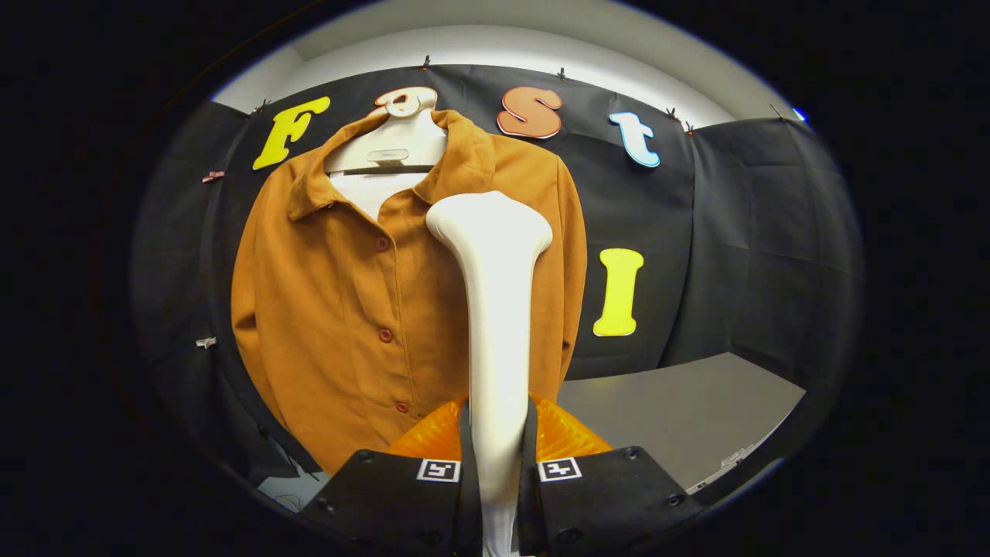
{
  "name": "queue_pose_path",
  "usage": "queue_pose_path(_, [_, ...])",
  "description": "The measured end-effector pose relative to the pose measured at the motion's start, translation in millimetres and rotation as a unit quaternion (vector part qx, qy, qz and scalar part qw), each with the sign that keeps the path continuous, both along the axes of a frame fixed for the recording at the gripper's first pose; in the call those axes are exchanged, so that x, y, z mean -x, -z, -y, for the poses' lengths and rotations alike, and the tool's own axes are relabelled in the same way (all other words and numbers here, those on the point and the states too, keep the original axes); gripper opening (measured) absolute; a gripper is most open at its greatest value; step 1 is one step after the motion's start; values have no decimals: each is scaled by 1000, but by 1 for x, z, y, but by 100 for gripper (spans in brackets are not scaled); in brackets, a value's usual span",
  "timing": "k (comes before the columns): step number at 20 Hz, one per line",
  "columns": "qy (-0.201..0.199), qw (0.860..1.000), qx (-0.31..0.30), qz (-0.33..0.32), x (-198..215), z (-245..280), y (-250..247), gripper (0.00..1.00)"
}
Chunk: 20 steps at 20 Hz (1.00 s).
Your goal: Iron the clothes twice with a garment steamer, once on the left side and once on the right side.
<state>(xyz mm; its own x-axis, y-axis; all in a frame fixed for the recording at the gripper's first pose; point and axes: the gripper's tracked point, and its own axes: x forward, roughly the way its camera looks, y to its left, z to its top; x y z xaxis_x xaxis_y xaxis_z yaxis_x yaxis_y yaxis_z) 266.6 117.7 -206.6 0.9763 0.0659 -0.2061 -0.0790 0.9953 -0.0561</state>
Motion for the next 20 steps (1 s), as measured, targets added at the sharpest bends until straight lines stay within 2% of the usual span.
queue_pose_path(9, [3, 998, 22, -54, 11, 0, 80, 22])
queue_pose_path(16, [13, 991, 21, -128, 34, -2, 162, 22])
queue_pose_path(20, [12, 986, 31, -165, 45, -2, 190, 22])
